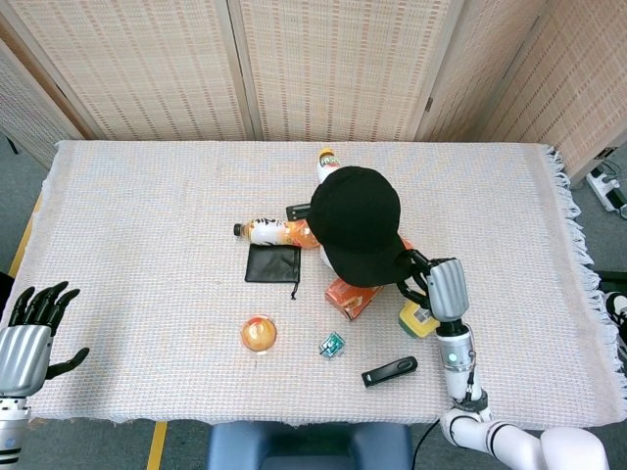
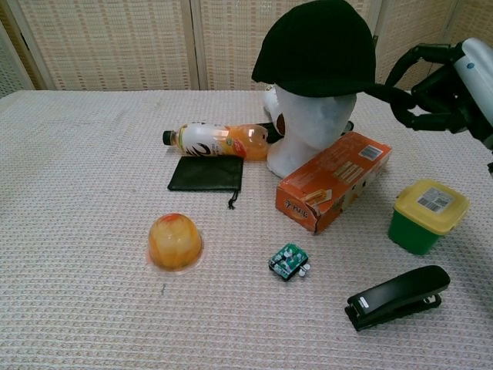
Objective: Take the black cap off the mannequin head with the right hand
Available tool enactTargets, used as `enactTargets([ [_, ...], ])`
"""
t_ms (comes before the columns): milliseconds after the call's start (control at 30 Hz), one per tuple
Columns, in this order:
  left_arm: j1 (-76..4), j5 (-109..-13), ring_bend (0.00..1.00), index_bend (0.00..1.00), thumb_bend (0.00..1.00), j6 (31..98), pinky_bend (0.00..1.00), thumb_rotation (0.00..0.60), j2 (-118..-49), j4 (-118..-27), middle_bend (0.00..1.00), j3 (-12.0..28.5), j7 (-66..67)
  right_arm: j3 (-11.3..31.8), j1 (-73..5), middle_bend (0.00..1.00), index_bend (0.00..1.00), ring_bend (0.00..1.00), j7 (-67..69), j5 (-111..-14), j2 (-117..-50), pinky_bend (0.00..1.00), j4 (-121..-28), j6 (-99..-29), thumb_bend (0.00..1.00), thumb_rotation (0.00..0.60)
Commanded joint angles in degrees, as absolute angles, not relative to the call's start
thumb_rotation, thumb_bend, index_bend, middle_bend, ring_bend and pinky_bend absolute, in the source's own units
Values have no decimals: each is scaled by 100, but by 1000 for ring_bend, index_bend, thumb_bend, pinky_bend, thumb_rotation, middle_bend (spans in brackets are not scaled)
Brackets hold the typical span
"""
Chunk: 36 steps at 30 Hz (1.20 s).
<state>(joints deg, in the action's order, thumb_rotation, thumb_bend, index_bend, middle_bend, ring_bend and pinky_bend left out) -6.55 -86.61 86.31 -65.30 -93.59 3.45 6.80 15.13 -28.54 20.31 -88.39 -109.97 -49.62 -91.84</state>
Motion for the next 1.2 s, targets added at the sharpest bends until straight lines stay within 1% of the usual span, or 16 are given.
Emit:
enactTargets([
  [33,-658,-8662,139,189,201,8628,93,600,-6530,-9363,140,343,684,1741,-2895,989,774,1000,2055,-8634,-10822,1000,-5328,-9152,944,600],
  [367,-675,-8678,139,189,203,8615,93,600,-6524,-9380,140,340,710,2311,-3256,993,777,1000,1806,-8251,-10581,1000,-5887,-8890,944,600],
  [767,-698,-8670,138,189,202,8560,94,600,-6542,-9367,140,322,737,2734,-3706,997,785,1000,1532,-7928,-10295,1000,-5640,-8521,949,600],
  [1000,-717,-8678,138,188,203,8524,93,600,-6557,-9368,140,309,758,2839,-3809,997,787,1000,1460,-7762,-10030,1000,-5321,-8356,950,600],
  [1200,-734,-8689,138,188,202,8497,93,600,-6575,-9376,140,297,772,2600,-3653,997,786,1000,1347,-7877,-9609,1000,-5206,-8340,950,600],
])
